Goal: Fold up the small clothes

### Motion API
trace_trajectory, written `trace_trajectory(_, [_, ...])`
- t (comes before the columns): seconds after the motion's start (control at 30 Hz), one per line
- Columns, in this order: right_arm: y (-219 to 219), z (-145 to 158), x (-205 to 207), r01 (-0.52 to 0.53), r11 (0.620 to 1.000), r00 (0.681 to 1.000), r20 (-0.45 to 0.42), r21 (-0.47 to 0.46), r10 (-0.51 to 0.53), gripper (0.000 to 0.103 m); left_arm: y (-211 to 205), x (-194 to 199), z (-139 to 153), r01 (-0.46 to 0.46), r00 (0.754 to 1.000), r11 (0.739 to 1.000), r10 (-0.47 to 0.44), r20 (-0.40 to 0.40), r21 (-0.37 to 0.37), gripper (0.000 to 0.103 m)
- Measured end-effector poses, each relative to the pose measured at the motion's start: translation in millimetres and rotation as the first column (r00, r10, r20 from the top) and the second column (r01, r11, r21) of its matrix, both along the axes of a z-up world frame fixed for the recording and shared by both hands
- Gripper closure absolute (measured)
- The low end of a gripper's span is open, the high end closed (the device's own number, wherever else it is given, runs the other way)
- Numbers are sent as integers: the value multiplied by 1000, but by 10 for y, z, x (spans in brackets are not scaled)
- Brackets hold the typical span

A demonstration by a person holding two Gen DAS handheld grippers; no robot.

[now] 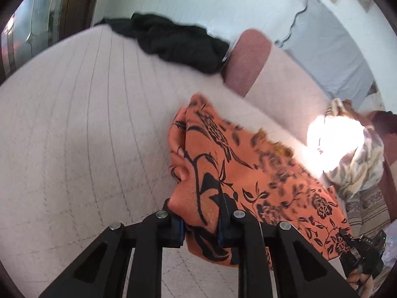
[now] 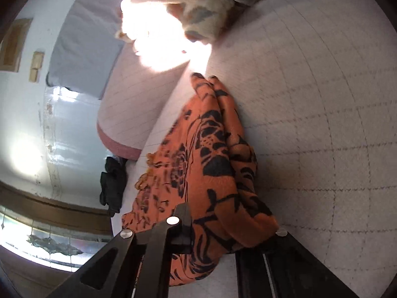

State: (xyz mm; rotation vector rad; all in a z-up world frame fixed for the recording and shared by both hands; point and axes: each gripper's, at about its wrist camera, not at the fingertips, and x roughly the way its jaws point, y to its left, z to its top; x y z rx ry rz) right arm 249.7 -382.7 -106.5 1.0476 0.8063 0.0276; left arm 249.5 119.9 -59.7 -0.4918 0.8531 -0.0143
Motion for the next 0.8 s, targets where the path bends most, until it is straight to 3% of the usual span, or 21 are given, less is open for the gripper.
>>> trace_trajectory(0.13, [104,571,-279,-36,998,997,69,-58,40,95,45,-338,450,-3,996,1000,2,90,3,85])
trace_trajectory(0.27, [295,764,-738,-63,995,994,79,-81,70,95,113,-948,559,20,994,1000,-18,104,-19,85])
trace_trajectory(0.33, [208,662,-1279,-84,993,995,54,-86,89,95,140,-1339,386,14,998,1000,-14,67,-4,84])
trace_trajectory(0.4, [178,352,-1778,-116,990,993,-24,-86,114,90,142,-1595,18,23,999,999,-22,-29,24,77])
trace_trajectory(0.5, [80,-305,-2124,-105,992,974,-206,-62,91,72,307,-1648,-575,-23,977,999,31,-211,41,63])
trace_trajectory(0.53, [28,-449,-2189,-100,994,965,-248,-42,86,72,389,-1671,-611,-29,980,1000,28,-195,-2,63])
trace_trajectory(0.57, [-14,-476,-2246,-98,995,971,-221,-19,92,70,440,-1703,-560,-44,983,999,41,-179,-11,59])
trace_trajectory(0.7, [-187,-136,-2394,-50,983,984,-177,-177,18,49,472,-1808,-60,-112,993,982,115,-9,151,46])
trace_trajectory(0.8, [-264,140,-2205,-53,973,994,-104,-223,31,49,287,-1797,161,-64,996,979,50,73,194,43])
